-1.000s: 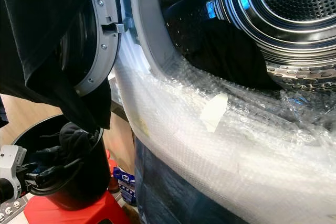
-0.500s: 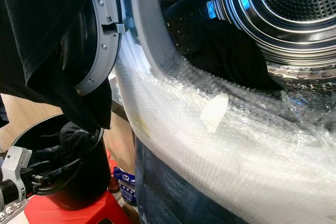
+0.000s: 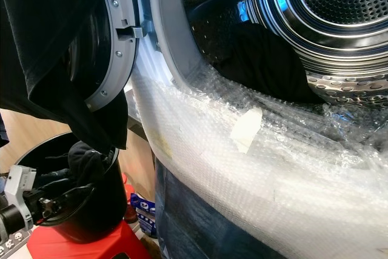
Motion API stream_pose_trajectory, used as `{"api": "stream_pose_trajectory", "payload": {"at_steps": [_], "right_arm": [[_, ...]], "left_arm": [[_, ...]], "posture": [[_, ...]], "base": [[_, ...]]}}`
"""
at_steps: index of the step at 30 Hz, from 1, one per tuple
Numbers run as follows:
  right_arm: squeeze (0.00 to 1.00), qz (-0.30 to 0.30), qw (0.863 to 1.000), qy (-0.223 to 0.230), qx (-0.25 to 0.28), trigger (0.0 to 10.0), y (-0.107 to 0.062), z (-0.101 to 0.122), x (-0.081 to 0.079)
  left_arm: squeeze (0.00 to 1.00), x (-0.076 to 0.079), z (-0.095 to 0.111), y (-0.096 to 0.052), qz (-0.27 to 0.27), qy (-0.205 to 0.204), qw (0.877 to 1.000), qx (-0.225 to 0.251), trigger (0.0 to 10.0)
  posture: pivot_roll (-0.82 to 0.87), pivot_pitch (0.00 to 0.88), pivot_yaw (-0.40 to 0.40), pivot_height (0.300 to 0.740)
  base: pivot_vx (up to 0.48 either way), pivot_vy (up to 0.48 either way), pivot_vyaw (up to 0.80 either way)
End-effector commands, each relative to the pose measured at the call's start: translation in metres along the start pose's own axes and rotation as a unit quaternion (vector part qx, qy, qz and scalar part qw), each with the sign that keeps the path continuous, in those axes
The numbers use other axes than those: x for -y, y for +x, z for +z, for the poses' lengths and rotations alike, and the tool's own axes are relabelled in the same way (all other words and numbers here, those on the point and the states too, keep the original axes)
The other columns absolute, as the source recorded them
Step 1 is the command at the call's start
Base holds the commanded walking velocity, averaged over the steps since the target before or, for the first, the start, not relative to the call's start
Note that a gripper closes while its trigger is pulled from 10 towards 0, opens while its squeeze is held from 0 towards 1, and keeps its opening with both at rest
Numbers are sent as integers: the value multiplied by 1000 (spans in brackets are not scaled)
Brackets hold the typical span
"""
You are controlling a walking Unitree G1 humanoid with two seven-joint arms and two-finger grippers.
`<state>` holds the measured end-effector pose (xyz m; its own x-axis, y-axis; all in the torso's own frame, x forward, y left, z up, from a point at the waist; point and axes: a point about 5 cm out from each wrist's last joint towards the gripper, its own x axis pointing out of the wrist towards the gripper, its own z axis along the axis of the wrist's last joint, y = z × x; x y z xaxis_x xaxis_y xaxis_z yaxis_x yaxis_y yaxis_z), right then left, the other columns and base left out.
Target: Clothes washing
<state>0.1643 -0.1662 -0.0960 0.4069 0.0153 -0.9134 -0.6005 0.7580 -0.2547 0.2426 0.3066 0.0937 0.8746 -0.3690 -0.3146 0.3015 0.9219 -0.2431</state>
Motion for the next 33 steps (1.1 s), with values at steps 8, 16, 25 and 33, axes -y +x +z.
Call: {"api": "stream_pose_trajectory", "payload": {"at_steps": [8, 16, 25, 33], "right_arm": [[0, -4, 1000, 1, 3, 10000, 0, 3, 2], [0, -5, 1000, 4, 2, 10000, 0, 4, 3], [0, -6, 1000, 5, 3, 10000, 0, 4, 3], [0, -7, 1000, 5, 3, 10000, 0, 4, 4]], "left_arm": [[0, -13, -8, 15, 21, -16, 1000, -16, 10000], [0, -14, -15, 15, 6, -50, 999, -13, 10000], [0, -6, -32, 19, -30, -74, 996, -36, 10000], [0, 9, -40, 28, -68, -91, 993, -32, 10000]], "posture": [[203, 0, -43, 740], [199, 0, -44, 740], [197, 0, -44, 740], [197, 0, -46, 740]], "base": [[0, 0, 0], [0, 0, 0], [0, 0, 0], [0, 0, 0]]}}
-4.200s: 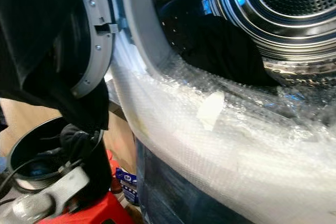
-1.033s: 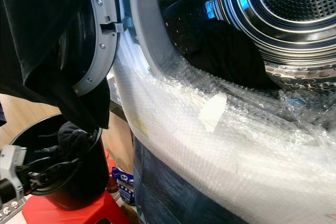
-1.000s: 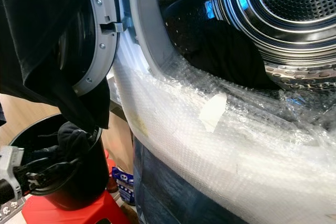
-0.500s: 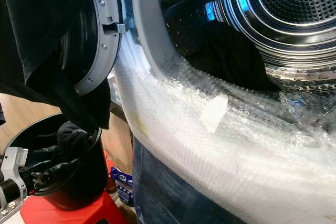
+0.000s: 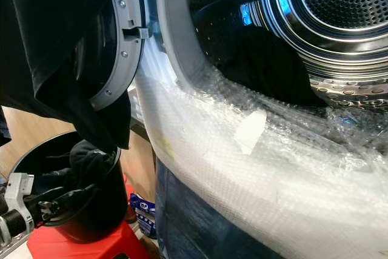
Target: Clothes washing
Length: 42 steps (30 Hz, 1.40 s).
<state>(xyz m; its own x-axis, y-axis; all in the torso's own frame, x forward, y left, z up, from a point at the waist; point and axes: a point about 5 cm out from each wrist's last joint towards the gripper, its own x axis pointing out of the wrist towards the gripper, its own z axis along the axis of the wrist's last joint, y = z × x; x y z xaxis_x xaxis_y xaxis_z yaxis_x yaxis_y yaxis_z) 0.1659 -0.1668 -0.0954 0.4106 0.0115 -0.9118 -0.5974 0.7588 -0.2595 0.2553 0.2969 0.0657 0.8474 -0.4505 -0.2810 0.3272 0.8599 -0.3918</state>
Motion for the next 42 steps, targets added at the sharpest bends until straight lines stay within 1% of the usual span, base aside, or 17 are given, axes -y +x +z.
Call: {"api": "stream_pose_trajectory", "payload": {"at_steps": [1, 2, 6, 8, 9, 11, 17, 18, 19, 23, 28, 32, 36, 37, 38, 40, 42], "right_arm": [[0, -4, 1000, 4, 3, 10000, 0, 3, 2], [0, -4, 1000, 4, 3, 10000, 0, 3, 2], [0, -5, 1000, 4, 3, 10000, 0, 3, 2], [0, -5, 1000, 5, 4, 10000, 0, 3, 2], [0, -5, 1000, 5, 4, 10000, 0, 3, 2], [0, -5, 1000, 6, 4, 10000, 0, 4, 2], [0, -5, 1000, 6, 4, 10000, 0, 4, 2], [0, -5, 1000, 6, 4, 10000, 0, 4, 2], [0, -4, 1000, 6, 4, 10000, 0, 4, 2], [0, -5, 1000, 9, 5, 10000, 0, 4, 1], [0, -5, 1000, 10, 5, 10000, 0, 4, 1], [0, -5, 1000, 10, 5, 10000, 0, 5, 1], [0, -6, 1000, 14, 6, 10000, 0, 5, 0], [0, -6, 1000, 16, 6, 10000, 0, 5, 0], [0, -6, 1000, 16, 6, 10000, 0, 5, 0], [0, -6, 1000, 16, 6, 10000, 0, 5, 0], [0, -5, 1000, 17, 5, 10000, 0, 5, -1]], "left_arm": [[0, 9, -20, 7, -24, -26, 999, -34, 10000], [0, 14, -20, 11, -34, -26, 999, -33, 10000], [0, 18, -19, 18, -43, -25, 998, -29, 10000], [0, 27, -15, 29, -64, -22, 997, -25, 10000], [0, 27, -15, 29, -64, -22, 997, -25, 10000], [0, 37, -13, 39, -87, -16, 996, -27, 10000], [0, 55, -12, 56, -126, -14, 992, -29, 10000], [0, 55, -12, 56, -126, -14, 992, -29, 10000], [0, 69, -13, 68, -152, -12, 988, -35, 10000], [0, 89, -19, 83, -189, -12, 981, -45, 10000], [0, 102, -19, 90, -208, -15, 977, -45, 10000], [0, 111, -23, 90, -227, -12, 972, -52, 10000], [0, 116, -24, 83, -227, 20, 972, -54, 10000], [0, 117, -19, 78, -214, 42, 975, -40, 10000], [0, 118, -16, 76, -207, 52, 976, -33, 10000], [0, 117, -11, 73, -189, 67, 979, -19, 10000], [0, 113, -4, 66, -163, 79, 983, -7, 10000]], "posture": [[197, 0, -46, 740], [197, 0, -46, 740], [198, 0, -49, 740], [196, 0, -47, 740], [196, 0, -47, 740], [195, 0, -46, 740], [193, 0, -43, 740], [193, 0, -43, 740], [196, 0, -44, 740], [189, 0, -40, 740], [189, 0, -36, 740], [186, 0, -28, 740], [185, 0, -21, 740], [185, 0, -21, 740], [185, 0, -21, 740], [185, 0, -21, 740], [205, 0, -17, 740]], "base": [[0, 0, 0], [0, 0, 0], [0, 0, 0], [0, 0, 0], [0, 0, 0], [0, 0, 0], [0, 0, 0], [0, 0, 0], [0, 0, 0], [0, 0, 0], [0, 0, 0], [0, 0, 0], [0, 0, 0], [0, 0, 0], [0, 0, 0], [0, 0, 0], [0, 0, 0]]}}
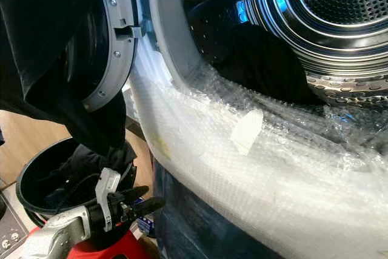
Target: Clothes washing
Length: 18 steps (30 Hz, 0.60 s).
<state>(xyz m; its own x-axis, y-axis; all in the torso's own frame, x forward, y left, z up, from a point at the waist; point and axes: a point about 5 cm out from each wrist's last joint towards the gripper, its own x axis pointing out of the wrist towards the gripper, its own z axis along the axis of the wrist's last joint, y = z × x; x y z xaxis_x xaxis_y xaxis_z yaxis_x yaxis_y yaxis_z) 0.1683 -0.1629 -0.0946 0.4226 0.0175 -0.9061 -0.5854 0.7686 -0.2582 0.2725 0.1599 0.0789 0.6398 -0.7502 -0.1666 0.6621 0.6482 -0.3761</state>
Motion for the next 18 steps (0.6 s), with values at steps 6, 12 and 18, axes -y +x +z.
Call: {"api": "stream_pose_trajectory", "payload": {"at_steps": [6, 12, 18], "right_arm": [[0, -1, 1000, 10, -2, 10000, 0, 1, 0], [0, -2, 1000, 9, 0, 10000, 0, 1, 0], [0, -3, 1000, 11, 1, 10000, 0, 2, 0]], "left_arm": [[0, -18, 24, -35, 151, 92, 984, 7, 10000], [0, -40, 40, -49, 282, 148, 948, 24, 10000], [0, -42, 50, -55, 349, 147, 922, 81, 10000]], "posture": [[212, 0, -15, 740], [216, 0, -10, 740], [213, 0, -9, 740]], "base": [[0, 0, 0], [0, 0, 0], [0, 0, 0]]}}
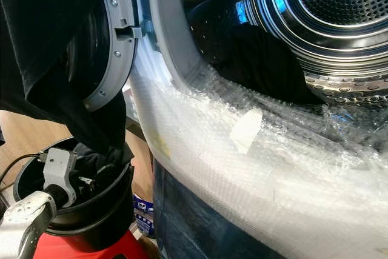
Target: Clothes washing
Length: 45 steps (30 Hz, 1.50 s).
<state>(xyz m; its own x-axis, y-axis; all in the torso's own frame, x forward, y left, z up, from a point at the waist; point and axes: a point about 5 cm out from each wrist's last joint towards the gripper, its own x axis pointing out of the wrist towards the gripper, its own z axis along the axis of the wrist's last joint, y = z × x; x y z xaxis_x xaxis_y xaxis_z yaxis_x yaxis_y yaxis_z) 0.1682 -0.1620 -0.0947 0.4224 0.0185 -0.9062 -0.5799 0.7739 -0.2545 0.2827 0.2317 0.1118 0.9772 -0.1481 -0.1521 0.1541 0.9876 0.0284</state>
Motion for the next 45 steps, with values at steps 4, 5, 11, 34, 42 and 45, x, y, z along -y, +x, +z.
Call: {"api": "stream_pose_trajectory", "payload": {"at_steps": [4, 5, 11, 34, 42, 45], "right_arm": [[0, -4, 1000, 7, 2, 10000, 0, 2, 0], [0, -4, 1000, 7, 2, 10000, 0, 2, 0], [0, -4, 1000, 10, 0, 10000, 0, 1, 0], [0, -1, 1000, -3, -2, 10000, 0, -3, -1], [0, 1, 1000, -4, -3, 10000, 0, -4, -3], [0, 1, 1000, -4, -3, 10000, 0, -4, -3]], "left_arm": [[0, -39, -8, -3, 146, -46, 988, -2, 10000], [0, -39, -8, -3, 146, -46, 988, -2, 10000], [0, -32, -42, -7, 67, -42, 993, -91, 10000], [0, -55, -79, -94, 49, -13, 919, -392, 10000], [0, -49, -75, -120, 11, 11, 903, -430, 10000], [0, -51, -74, -124, 21, 12, 902, -432, 10000]], "posture": [[215, 0, -11, 740], [215, 0, -11, 740], [206, 0, -7, 740], [233, 0, -8, 740], [241, 0, 3, 740], [244, 0, 4, 740]], "base": [[0, 0, 0], [0, 0, 0], [0, 0, 0], [0, 0, 0], [0, 0, 0], [0, 0, 0]]}}
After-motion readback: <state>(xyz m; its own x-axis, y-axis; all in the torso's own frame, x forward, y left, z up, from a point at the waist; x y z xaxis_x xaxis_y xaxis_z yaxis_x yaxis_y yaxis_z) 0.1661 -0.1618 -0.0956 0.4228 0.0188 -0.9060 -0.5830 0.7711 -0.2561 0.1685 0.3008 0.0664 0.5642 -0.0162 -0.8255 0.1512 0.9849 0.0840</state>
